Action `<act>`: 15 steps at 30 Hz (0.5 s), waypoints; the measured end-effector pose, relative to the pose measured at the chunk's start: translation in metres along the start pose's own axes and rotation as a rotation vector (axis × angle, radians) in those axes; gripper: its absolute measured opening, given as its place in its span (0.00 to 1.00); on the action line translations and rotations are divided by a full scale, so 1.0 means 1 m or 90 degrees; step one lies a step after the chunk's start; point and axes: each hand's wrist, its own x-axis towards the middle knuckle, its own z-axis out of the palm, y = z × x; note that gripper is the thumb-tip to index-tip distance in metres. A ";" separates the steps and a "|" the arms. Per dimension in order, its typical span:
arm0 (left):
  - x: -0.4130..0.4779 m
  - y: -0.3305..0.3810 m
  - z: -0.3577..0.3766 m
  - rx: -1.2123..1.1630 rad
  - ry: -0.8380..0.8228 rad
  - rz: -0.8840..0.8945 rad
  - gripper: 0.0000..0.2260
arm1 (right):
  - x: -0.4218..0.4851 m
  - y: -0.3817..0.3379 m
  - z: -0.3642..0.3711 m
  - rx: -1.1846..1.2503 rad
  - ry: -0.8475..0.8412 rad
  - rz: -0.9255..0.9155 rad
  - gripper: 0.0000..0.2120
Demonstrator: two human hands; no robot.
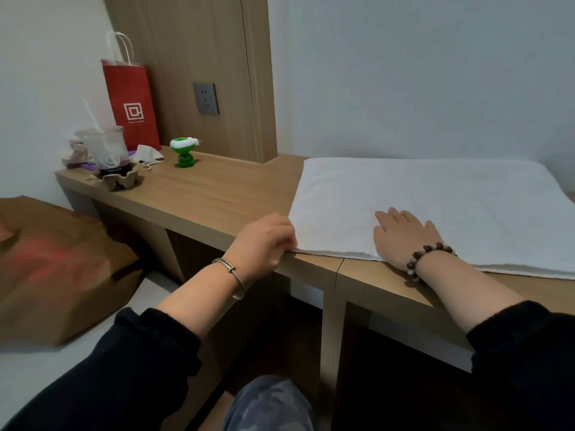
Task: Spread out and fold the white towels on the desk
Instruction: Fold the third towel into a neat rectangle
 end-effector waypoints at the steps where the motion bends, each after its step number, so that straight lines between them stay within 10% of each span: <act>1: -0.001 -0.001 0.001 -0.007 -0.003 -0.003 0.04 | 0.000 0.000 0.000 -0.001 0.000 -0.002 0.24; 15: -0.003 -0.004 -0.001 0.040 0.001 -0.017 0.05 | -0.004 0.003 -0.004 -0.041 -0.017 -0.043 0.26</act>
